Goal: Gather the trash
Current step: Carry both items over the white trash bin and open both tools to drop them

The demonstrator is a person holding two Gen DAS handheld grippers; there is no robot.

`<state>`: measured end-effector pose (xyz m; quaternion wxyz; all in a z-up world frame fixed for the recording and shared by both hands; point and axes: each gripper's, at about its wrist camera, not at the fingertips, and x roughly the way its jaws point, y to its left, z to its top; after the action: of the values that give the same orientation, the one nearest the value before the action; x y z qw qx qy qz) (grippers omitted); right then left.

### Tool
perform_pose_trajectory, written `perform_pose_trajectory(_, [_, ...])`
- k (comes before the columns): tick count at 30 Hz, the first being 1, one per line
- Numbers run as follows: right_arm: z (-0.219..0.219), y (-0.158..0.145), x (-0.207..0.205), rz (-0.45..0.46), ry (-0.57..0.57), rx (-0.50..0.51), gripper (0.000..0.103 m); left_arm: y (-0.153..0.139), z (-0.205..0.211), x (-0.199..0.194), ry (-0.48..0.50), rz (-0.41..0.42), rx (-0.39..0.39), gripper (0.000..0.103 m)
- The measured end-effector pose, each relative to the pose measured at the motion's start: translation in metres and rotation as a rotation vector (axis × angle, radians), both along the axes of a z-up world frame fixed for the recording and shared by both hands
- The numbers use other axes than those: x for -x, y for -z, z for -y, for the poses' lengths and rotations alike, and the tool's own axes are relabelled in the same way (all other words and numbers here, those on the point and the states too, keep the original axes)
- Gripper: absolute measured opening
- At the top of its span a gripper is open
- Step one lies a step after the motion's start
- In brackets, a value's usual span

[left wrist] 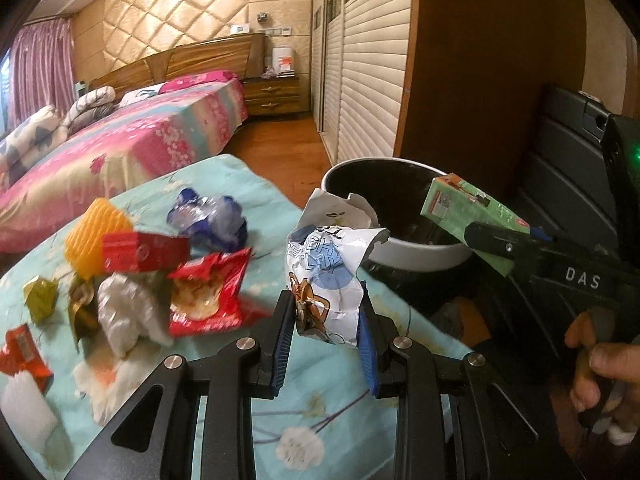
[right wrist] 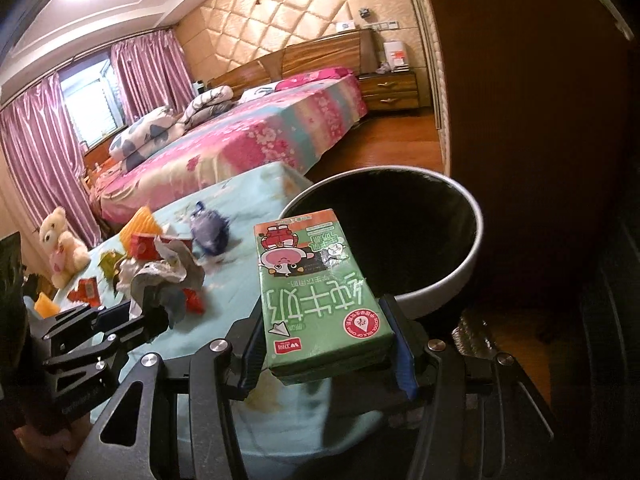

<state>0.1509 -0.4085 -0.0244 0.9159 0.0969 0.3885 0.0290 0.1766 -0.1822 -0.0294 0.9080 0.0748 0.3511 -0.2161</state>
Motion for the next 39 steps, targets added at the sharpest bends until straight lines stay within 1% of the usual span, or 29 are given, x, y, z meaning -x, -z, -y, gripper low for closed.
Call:
perform_pose_trajectory(13, [0.033, 0.007, -0.025, -0.017, 0.052, -0.012, 0.053, -0.001, 0.036, -0.035, 0.039, -0.001, -0.01, 0.029])
perform_pose_trajectory(26, [0.045, 0.016, -0.056, -0.054, 0.065, -0.019, 0.053, 0.007, 0.07, -0.072, 0.068, -0.024, -0.029, 0.029])
perform_pose_trajectory(31, [0.05, 0.018, -0.062, -0.065, 0.062, -0.02, 0.053, 0.007, 0.076, -0.082, 0.076, -0.022, -0.037, 0.029])
perform_pose_trajectory(39, [0.062, 0.02, -0.066, -0.078, 0.064, -0.023, 0.053, 0.013, 0.084, -0.098, 0.074, -0.052, -0.033, 0.03])
